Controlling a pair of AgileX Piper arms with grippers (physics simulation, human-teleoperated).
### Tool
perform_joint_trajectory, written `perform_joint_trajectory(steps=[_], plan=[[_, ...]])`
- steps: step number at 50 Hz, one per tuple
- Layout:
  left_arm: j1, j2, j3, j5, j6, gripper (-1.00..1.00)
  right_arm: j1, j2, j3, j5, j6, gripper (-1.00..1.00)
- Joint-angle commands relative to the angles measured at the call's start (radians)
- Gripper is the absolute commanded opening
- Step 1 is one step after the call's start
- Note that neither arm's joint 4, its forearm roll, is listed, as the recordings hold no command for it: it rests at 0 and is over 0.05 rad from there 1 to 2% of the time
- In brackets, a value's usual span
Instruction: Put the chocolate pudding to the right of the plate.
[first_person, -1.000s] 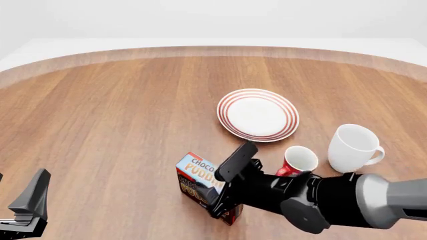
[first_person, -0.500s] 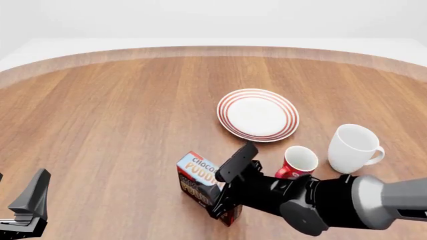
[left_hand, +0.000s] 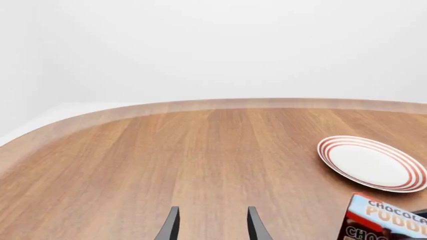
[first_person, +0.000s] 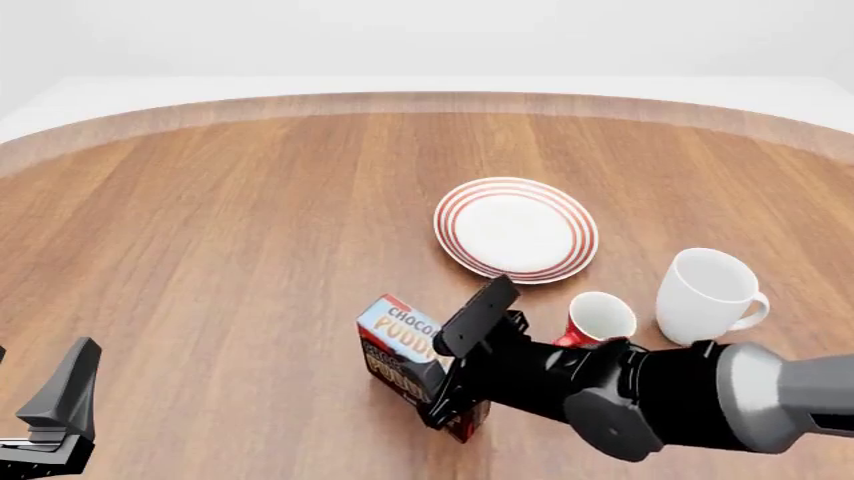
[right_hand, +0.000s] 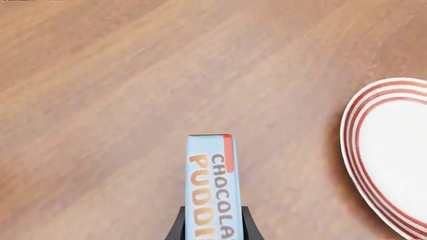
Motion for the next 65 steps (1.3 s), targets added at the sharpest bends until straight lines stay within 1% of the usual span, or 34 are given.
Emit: perform_joint_trajectory(steps=[1, 10, 16, 24, 28, 29, 33, 37, 40, 41, 42, 46, 47, 48, 49, 50, 52, 53, 55, 56, 57, 60, 65], plan=[[0.0, 0.0, 0.0, 0.0, 0.0, 1.0, -0.01, -0.05, -0.036, 0.054, -0.014, -1.0], [0.0, 0.0, 0.0, 0.0, 0.0, 1.0, -0.021, -0.127, -0.071, 0.112, -0.037, -1.0], [0.0, 0.0, 0.0, 0.0, 0.0, 1.0, -0.033, -0.184, -0.122, 0.17, -0.059, -1.0], [0.0, 0.0, 0.0, 0.0, 0.0, 1.0, -0.062, -0.246, -0.22, 0.25, -0.087, -1.0], [0.0, 0.0, 0.0, 0.0, 0.0, 1.0, -0.085, -0.284, -0.281, 0.291, -0.11, -1.0], [0.0, 0.0, 0.0, 0.0, 0.0, 1.0, -0.09, -0.288, -0.306, 0.312, -0.119, -1.0], [0.0, 0.0, 0.0, 0.0, 0.0, 1.0, -0.099, -0.298, -0.36, 0.347, -0.146, -1.0], [0.0, 0.0, 0.0, 0.0, 0.0, 1.0, -0.094, -0.296, -0.398, 0.371, -0.177, -1.0], [0.0, 0.0, 0.0, 0.0, 0.0, 1.0, -0.105, -0.298, -0.435, 0.393, -0.192, -1.0], [0.0, 0.0, 0.0, 0.0, 0.0, 1.0, -0.104, -0.287, -0.471, 0.41, -0.197, -1.0], [0.0, 0.0, 0.0, 0.0, 0.0, 1.0, -0.104, -0.286, -0.471, 0.411, -0.197, -1.0], [0.0, 0.0, 0.0, 0.0, 0.0, 1.0, -0.11, -0.25, -0.546, 0.441, -0.211, -1.0], [0.0, 0.0, 0.0, 0.0, 0.0, 1.0, -0.119, -0.23, -0.579, 0.454, -0.224, -1.0], [0.0, 0.0, 0.0, 0.0, 0.0, 1.0, -0.12, -0.22, -0.605, 0.468, -0.225, -1.0], [0.0, 0.0, 0.0, 0.0, 0.0, 1.0, -0.12, -0.22, -0.606, 0.469, -0.225, -1.0], [0.0, 0.0, 0.0, 0.0, 0.0, 1.0, -0.128, -0.218, -0.617, 0.473, -0.236, -1.0], [0.0, 0.0, 0.0, 0.0, 0.0, 1.0, -0.131, -0.204, -0.66, 0.494, -0.238, -1.0], [0.0, 0.0, 0.0, 0.0, 0.0, 1.0, -0.141, -0.189, -0.708, 0.513, -0.255, -1.0], [0.0, 0.0, 0.0, 0.0, 0.0, 1.0, -0.151, -0.19, -0.744, 0.518, -0.25, -1.0], [0.0, 0.0, 0.0, 0.0, 0.0, 1.0, -0.154, -0.186, -0.765, 0.526, -0.258, -1.0], [0.0, 0.0, 0.0, 0.0, 0.0, 1.0, -0.158, -0.181, -0.795, 0.539, -0.248, -1.0], [0.0, 0.0, 0.0, 0.0, 0.0, 1.0, -0.163, -0.159, -0.846, 0.567, -0.26, -1.0], [0.0, 0.0, 0.0, 0.0, 0.0, 1.0, -0.175, -0.125, -0.926, 0.603, -0.264, -1.0]])
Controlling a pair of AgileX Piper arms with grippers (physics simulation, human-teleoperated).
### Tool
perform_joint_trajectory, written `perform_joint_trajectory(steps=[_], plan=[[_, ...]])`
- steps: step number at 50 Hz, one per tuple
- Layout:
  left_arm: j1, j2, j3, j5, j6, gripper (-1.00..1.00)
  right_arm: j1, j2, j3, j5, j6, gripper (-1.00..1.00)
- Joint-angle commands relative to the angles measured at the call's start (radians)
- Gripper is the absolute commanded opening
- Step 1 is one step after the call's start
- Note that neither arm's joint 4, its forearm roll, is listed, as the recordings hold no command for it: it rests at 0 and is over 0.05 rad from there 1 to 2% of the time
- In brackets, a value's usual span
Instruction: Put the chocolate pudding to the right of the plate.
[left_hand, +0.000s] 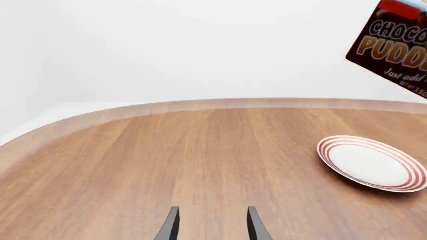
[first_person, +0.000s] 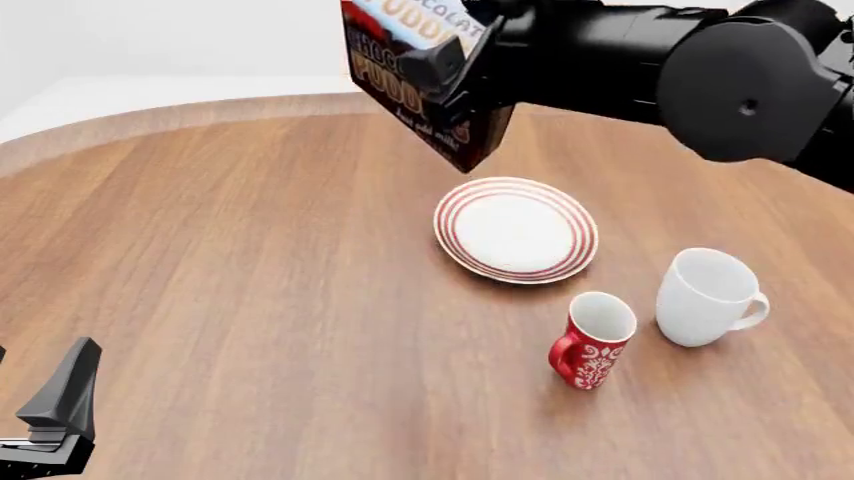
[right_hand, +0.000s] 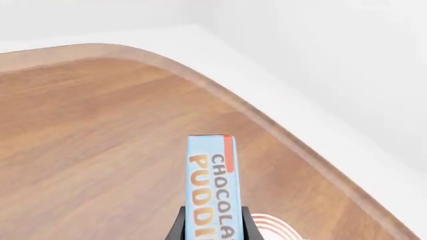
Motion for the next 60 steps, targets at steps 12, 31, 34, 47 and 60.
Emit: perform_joint_trajectory(steps=[12, 31, 34, 47, 60], plan=[[0.0, 0.0, 0.0, 0.0, 0.0, 1.0, -0.098, 0.184, -0.345, 0.115, -0.007, -1.0], [0.0, 0.0, 0.0, 0.0, 0.0, 1.0, -0.231, 0.341, -0.473, 0.14, 0.066, -1.0], [0.0, 0.0, 0.0, 0.0, 0.0, 1.0, -0.256, 0.388, -0.51, 0.152, 0.08, -1.0], [0.0, 0.0, 0.0, 0.0, 0.0, 1.0, -0.351, 0.563, -0.704, 0.211, 0.067, -1.0], [0.0, 0.0, 0.0, 0.0, 0.0, 1.0, -0.465, 0.642, -0.77, 0.211, 0.049, -1.0]])
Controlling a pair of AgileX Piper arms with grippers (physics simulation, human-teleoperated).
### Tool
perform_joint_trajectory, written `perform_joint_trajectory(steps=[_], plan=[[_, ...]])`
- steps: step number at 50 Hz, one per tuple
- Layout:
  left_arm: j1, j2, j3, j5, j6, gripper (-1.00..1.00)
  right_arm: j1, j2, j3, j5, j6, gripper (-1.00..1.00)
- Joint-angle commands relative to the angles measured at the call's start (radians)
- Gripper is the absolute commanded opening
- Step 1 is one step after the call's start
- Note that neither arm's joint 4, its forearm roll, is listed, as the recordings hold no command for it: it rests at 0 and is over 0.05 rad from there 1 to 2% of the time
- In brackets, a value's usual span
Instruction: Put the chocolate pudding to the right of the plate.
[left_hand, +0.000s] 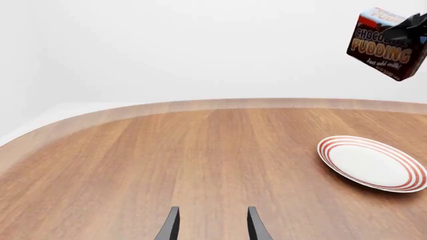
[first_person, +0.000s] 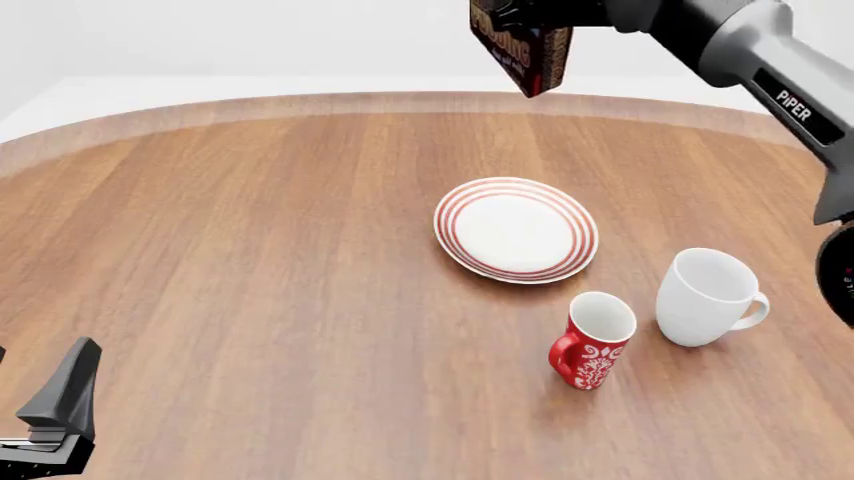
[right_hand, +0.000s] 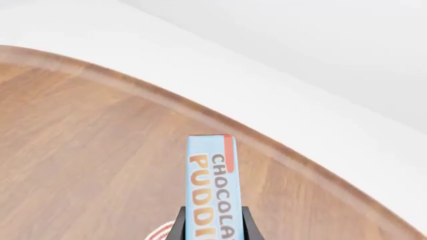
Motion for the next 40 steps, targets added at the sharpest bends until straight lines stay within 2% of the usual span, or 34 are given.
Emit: perform_joint_trajectory(steps=[1, 10, 15, 40], plan=[[0.0, 0.0, 0.0, 0.0, 0.0, 1.0, -0.093, 0.072, -0.062, 0.002, 0.007, -1.0], [0.0, 0.0, 0.0, 0.0, 0.0, 1.0, -0.153, 0.073, -0.01, -0.034, 0.014, -1.0], [0.0, 0.0, 0.0, 0.0, 0.0, 1.0, -0.191, 0.106, -0.024, -0.04, 0.022, -1.0], [0.0, 0.0, 0.0, 0.0, 0.0, 1.0, -0.352, 0.181, 0.115, -0.164, -0.016, -1.0]])
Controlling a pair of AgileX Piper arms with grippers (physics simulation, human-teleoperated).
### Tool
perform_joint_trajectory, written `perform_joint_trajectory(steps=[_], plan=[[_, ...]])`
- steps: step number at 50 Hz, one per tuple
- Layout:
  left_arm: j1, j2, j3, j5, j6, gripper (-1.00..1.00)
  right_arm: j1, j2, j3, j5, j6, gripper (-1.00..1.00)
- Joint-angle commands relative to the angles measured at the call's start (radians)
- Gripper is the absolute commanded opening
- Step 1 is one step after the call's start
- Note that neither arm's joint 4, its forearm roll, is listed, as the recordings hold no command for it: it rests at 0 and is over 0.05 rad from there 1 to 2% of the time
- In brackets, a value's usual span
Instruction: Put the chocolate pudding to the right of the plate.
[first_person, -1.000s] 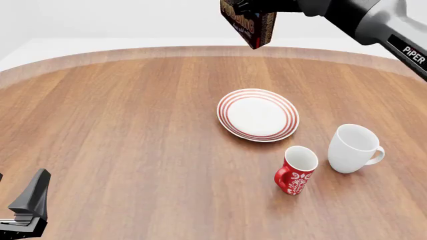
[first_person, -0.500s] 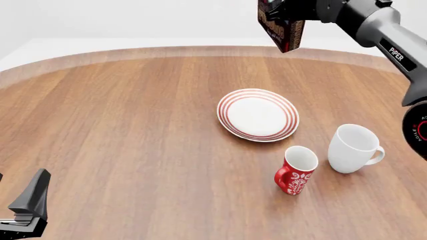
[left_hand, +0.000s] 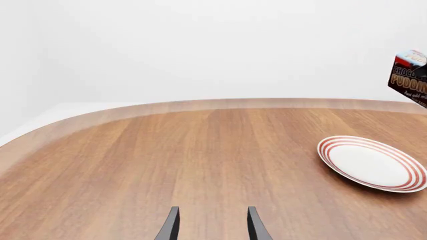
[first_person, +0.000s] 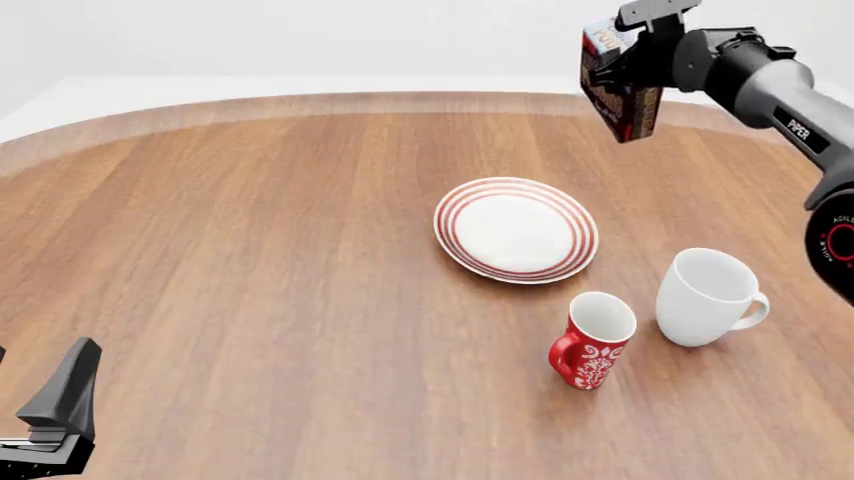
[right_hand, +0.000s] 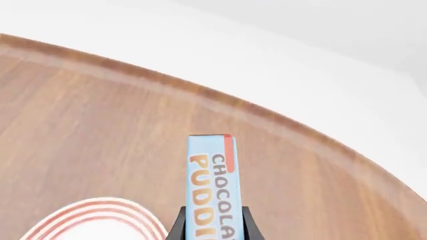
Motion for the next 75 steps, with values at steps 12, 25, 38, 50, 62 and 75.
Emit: perform_joint_trajectory(steps=[12, 25, 38, 50, 62, 75], plan=[[0.0, 0.0, 0.0, 0.0, 0.0, 1.0, -0.095, 0.031, 0.116, -0.086, -0.012, -1.0], [0.0, 0.0, 0.0, 0.0, 0.0, 1.0, -0.111, 0.023, 0.24, -0.162, -0.019, -1.0], [0.0, 0.0, 0.0, 0.0, 0.0, 1.0, -0.148, 0.066, 0.292, -0.213, -0.036, -1.0], [0.0, 0.0, 0.0, 0.0, 0.0, 1.0, -0.15, 0.108, 0.306, -0.233, -0.04, -1.0], [0.0, 0.0, 0.0, 0.0, 0.0, 1.0, -0.157, 0.138, 0.322, -0.255, -0.042, -1.0], [0.0, 0.0, 0.0, 0.0, 0.0, 1.0, -0.16, 0.15, 0.386, -0.293, -0.048, -1.0]])
